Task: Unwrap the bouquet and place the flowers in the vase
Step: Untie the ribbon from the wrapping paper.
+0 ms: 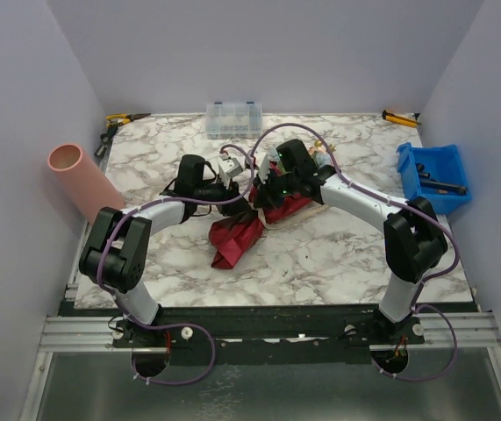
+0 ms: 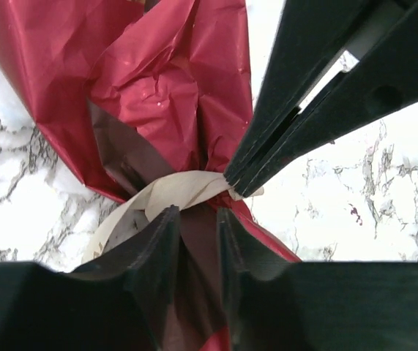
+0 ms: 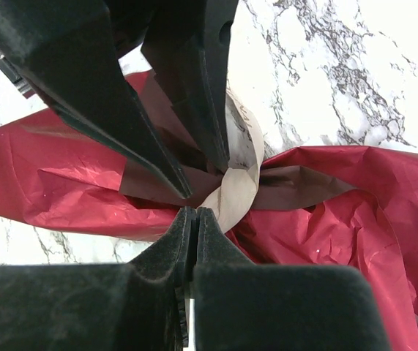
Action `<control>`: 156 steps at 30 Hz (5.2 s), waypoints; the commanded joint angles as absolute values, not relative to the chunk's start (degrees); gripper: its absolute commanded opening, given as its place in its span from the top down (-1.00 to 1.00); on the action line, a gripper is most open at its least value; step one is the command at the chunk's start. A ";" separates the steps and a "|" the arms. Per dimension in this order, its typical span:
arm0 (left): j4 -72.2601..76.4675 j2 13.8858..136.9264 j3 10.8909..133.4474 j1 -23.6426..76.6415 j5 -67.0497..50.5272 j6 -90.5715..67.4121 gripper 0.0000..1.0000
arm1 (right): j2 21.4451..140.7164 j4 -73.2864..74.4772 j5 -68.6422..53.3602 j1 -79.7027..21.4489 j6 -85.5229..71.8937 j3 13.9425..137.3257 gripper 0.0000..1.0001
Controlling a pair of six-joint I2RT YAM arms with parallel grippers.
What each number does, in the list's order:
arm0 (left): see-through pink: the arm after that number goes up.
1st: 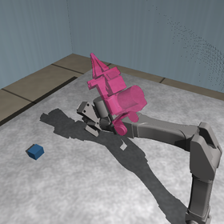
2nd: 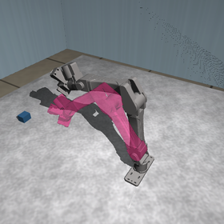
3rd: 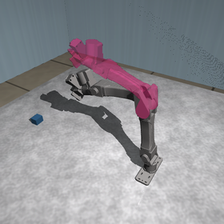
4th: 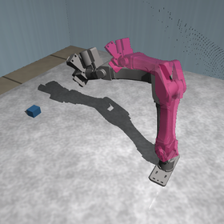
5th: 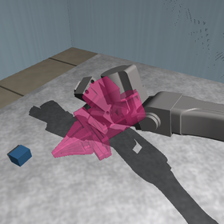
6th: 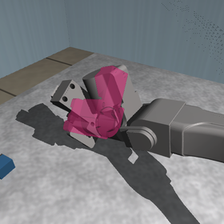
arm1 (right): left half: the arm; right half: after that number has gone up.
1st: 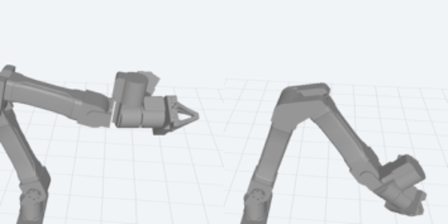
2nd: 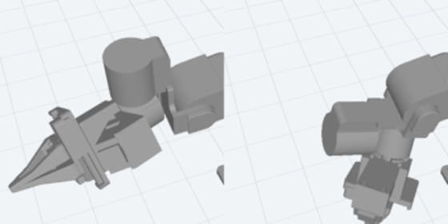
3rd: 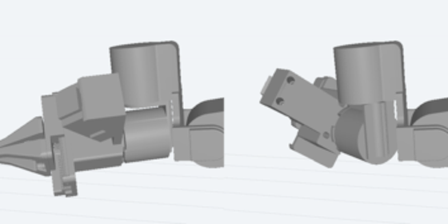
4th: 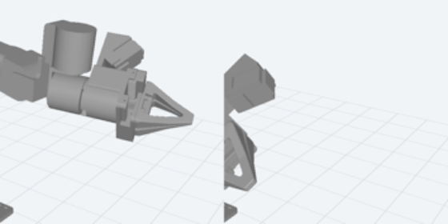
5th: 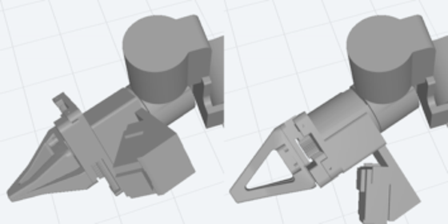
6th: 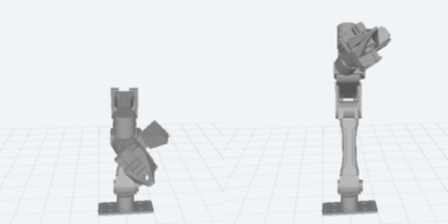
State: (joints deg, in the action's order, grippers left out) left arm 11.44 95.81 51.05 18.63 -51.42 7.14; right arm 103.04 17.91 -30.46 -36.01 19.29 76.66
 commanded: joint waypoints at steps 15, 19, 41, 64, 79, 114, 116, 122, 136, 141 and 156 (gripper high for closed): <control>20.10 100.31 51.43 23.12 -49.25 10.28 0.42 | 98.80 14.67 -31.03 -34.50 17.50 75.33 0.99; 20.45 99.76 50.49 22.79 -49.21 10.85 0.40 | 98.27 14.64 -31.11 -34.17 17.60 75.17 0.99; 11.36 94.91 56.75 20.48 -52.21 4.10 1.00 | 98.65 14.23 -26.69 -32.61 16.87 75.03 0.85; -2.90 93.61 67.92 20.65 -45.66 -12.22 1.00 | 91.49 9.70 -40.27 -28.12 11.34 69.91 0.19; -3.16 99.17 71.35 20.65 -44.69 -24.73 1.00 | 94.04 4.35 -50.60 -29.35 4.50 66.89 0.35; -1.82 103.47 72.66 19.86 -52.97 -31.64 1.00 | 103.68 0.53 -38.56 -32.87 2.65 67.24 -0.05; -1.63 103.21 72.63 19.78 -52.95 -31.51 1.00 | 103.97 0.48 -39.29 -32.93 2.46 67.50 0.04; -0.28 101.60 70.94 19.21 -51.07 -30.43 1.00 | 103.40 0.88 -40.67 -32.87 1.55 67.84 0.35; 10.16 92.72 58.58 13.82 -48.35 -17.50 -0.42 | 95.85 -2.70 -39.09 -30.00 -2.13 66.19 0.99; 15.35 89.46 51.74 13.80 -53.74 -11.88 -0.23 | 95.47 -3.49 -41.18 -27.96 -4.13 65.92 0.99; 21.97 93.95 50.28 17.89 -52.49 -6.94 -0.06 | 92.80 -5.49 -47.11 -26.37 -6.74 65.31 0.99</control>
State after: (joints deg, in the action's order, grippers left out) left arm 19.38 91.05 48.45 16.36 -51.64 -8.71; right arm 94.76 -3.55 -44.23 -26.98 -5.91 65.91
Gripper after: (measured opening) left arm 0.553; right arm 0.017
